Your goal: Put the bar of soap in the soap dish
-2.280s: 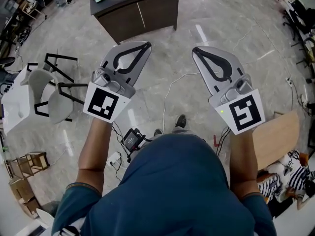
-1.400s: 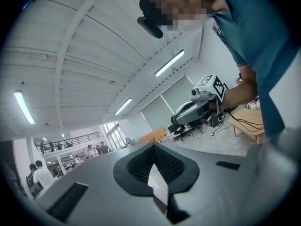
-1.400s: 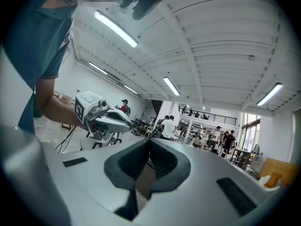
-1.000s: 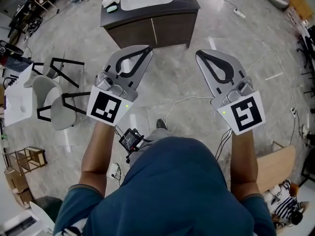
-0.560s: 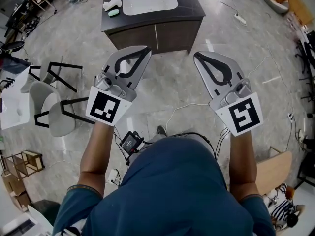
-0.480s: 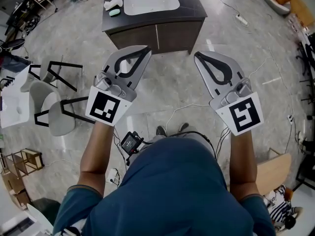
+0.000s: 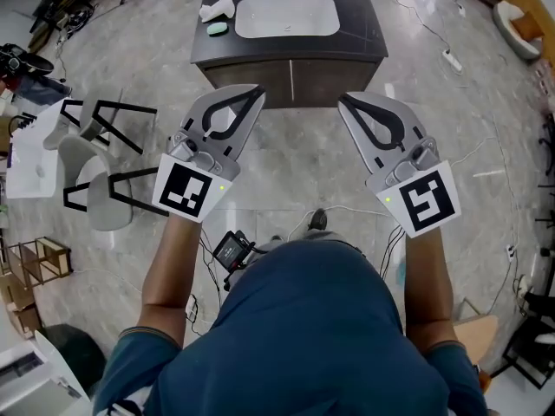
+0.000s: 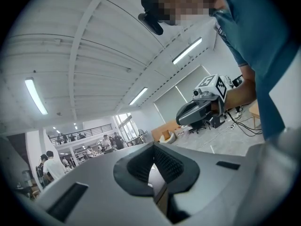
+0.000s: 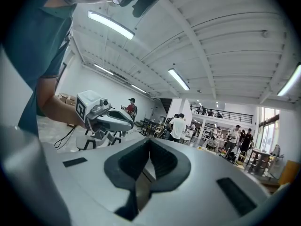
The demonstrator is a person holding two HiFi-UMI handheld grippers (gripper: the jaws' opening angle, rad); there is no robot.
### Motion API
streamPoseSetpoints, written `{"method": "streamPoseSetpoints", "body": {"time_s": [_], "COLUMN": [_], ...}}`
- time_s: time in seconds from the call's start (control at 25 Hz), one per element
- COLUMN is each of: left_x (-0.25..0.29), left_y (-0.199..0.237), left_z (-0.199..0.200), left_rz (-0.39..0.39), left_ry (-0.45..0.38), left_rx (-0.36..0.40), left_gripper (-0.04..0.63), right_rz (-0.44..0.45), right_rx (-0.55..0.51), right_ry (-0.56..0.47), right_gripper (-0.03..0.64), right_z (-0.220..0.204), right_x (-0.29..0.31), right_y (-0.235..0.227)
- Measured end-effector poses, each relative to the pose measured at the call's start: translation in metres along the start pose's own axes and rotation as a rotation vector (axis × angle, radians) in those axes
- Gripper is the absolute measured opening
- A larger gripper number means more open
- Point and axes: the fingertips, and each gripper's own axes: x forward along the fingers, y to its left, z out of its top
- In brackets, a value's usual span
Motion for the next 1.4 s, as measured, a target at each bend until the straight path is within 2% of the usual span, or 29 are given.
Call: {"method": "streamPoseSetpoints", "body": {"time_s": [0.32,0.48,0.76,1.12,1.4], "left_x": [0.055,0.071,0.076,0.082,0.08], "left_y": [0.024,0.037,0.081,0.173,0.207], "left_z": [-0.008,-0.015,-0.045,-0.099,-0.122], "left_rz": [0.079,0.094,0.103,0.088,0.096], "left_ry": [0.042,0.07,0.078,0.046,0.047], "left_rx": [-0.005,0.004,-0.004,-0.014,-0.013], "left_gripper": [0.002,0.002,0.002,0.002,0.002], "right_rz": [0.073,0.098,0.109,0.085,0.09], "right_rx": [-0.011,0.001,0.001,0.004,-0.005], "right_ry": [-0.041,-0.054,-0.055,-0.013,-0.006], "right_gripper": [0.015,0.015,0.015,0.015,0.015], "right_z": [-0.017,-0.025,-0.029,-0.032,-0.032], "right_x": [0.021,0.037,0.09,0.195,0.234], "right_y": [-0.064,-0.083,-0.098,-0.116,-0.121]}}
